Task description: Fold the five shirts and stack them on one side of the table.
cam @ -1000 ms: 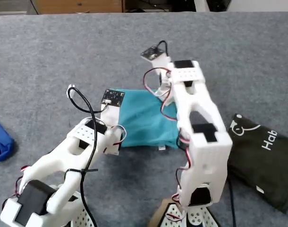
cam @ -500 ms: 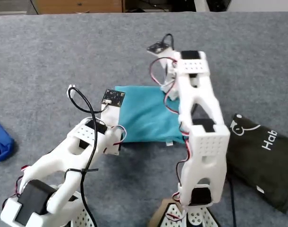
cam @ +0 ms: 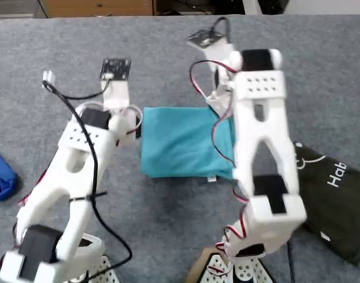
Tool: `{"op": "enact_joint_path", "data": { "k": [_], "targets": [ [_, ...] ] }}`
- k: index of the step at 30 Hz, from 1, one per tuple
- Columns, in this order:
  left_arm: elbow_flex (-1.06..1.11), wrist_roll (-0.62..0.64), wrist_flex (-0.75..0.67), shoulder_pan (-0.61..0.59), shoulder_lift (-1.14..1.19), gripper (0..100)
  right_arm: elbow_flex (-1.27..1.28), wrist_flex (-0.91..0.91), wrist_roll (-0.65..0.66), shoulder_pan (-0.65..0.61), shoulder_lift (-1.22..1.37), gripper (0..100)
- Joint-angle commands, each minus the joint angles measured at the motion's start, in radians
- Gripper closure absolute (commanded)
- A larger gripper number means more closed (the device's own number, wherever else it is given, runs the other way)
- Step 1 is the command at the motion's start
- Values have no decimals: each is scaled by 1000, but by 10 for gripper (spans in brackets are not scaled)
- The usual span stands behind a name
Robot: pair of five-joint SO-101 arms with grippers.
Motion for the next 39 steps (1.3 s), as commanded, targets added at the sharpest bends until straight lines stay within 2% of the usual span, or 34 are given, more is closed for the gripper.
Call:
{"op": "enact_joint_path", "data": {
  "k": [1,8,12,21,29,36,39],
  "targets": [
    [-150,37,8,15,113,819,202,-78,-55,22,-193,986],
    [-419,41,83,20,450,822,743,-328,-64,18,-366,763],
    [-545,41,129,26,558,818,903,-442,-72,15,-377,752],
    [-652,35,141,17,656,788,921,-578,-207,18,-260,750],
    [-764,35,140,-3,756,788,921,-707,-236,15,-97,752],
    [-856,35,147,-8,849,795,917,-707,-244,15,-73,753],
    [-856,41,140,-9,878,836,920,-703,-245,15,-70,753]
  ]
}}
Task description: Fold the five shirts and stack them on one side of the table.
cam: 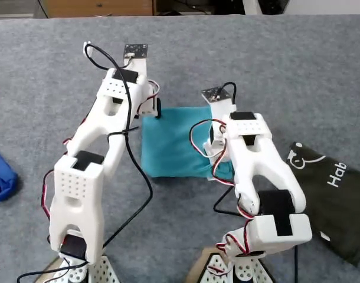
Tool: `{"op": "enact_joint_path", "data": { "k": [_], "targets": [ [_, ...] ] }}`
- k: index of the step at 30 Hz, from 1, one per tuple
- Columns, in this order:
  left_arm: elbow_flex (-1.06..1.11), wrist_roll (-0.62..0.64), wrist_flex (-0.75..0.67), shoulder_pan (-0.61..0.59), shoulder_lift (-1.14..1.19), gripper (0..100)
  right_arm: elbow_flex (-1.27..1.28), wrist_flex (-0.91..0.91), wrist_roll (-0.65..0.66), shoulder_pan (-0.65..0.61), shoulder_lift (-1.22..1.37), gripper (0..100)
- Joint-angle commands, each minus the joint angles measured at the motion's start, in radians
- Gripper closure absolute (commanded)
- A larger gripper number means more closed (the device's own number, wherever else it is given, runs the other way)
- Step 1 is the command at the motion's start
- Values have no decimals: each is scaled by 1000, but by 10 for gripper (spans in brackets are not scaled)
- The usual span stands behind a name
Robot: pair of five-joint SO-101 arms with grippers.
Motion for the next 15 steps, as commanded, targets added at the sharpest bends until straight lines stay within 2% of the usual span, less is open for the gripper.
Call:
{"op": "enact_joint_path", "data": {
  "k": [1,5,15],
  "targets": [
    [-46,9,-5,-3,5,860,4,-6,-12,10,12,753],
    [-44,11,-23,-2,27,911,4,20,-12,-5,18,753],
    [-46,5,-15,-2,27,909,-16,40,-54,18,-15,753]
  ]
}}
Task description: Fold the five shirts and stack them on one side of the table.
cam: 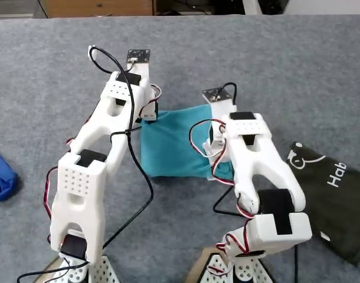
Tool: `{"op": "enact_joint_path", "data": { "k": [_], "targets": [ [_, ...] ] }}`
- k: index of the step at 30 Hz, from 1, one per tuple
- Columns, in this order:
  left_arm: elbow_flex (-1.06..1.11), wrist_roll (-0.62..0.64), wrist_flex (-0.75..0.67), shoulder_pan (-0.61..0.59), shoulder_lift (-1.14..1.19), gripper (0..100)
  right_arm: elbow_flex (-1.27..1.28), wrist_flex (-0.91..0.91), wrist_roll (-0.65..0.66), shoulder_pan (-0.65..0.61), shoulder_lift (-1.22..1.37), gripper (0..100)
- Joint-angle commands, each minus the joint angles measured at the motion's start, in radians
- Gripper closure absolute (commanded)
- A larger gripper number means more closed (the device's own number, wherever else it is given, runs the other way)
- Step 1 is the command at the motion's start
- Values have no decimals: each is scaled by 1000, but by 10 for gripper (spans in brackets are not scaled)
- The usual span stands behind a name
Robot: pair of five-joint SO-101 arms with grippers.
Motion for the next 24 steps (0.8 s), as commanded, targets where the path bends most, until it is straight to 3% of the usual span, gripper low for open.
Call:
{"op": "enact_joint_path", "data": {
  "k": [1,5,9,15,19,24],
  "targets": [
    [-37,2,-6,-5,-15,899,-18,37,-15,33,-50,753],
    [-37,0,-9,-5,-16,822,-18,61,-17,104,-196,753],
    [-37,0,-9,-5,-16,811,-4,120,-18,142,-375,753],
    [-37,-2,-11,-5,-16,810,18,199,-158,18,-591,753],
    [-43,-2,-11,-5,-16,809,96,149,-207,-64,-564,753],
    [-80,-2,-3,-9,-16,808,200,43,-276,-47,-463,753]
  ]
}}
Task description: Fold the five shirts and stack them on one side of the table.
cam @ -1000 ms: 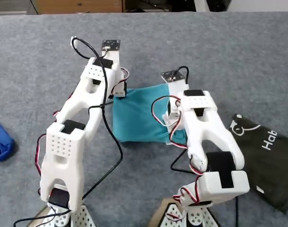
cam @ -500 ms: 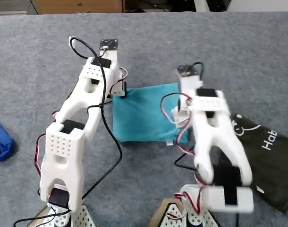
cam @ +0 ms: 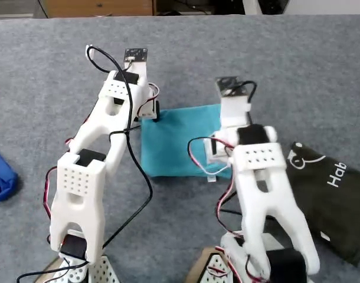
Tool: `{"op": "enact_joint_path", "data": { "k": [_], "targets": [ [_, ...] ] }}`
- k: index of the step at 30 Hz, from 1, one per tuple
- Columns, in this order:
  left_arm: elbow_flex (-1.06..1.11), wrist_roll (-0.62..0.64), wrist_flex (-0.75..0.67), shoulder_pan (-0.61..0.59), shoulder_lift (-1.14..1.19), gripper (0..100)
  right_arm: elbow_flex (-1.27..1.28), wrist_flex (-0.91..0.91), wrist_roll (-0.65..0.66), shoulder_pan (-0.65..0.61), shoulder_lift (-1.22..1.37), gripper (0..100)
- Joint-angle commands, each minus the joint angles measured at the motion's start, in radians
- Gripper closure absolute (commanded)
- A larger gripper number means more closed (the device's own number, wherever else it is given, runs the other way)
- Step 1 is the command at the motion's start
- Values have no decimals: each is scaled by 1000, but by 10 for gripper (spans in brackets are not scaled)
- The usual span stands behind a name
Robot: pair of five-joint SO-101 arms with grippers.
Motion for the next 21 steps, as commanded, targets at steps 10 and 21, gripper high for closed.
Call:
{"op": "enact_joint_path", "data": {
  "k": [10,21],
  "targets": [
    [-63,0,-3,-3,-18,809,53,-114,-450,16,61,753],
    [-64,0,-3,-2,-15,809,186,-354,-689,-54,61,750]
  ]
}}
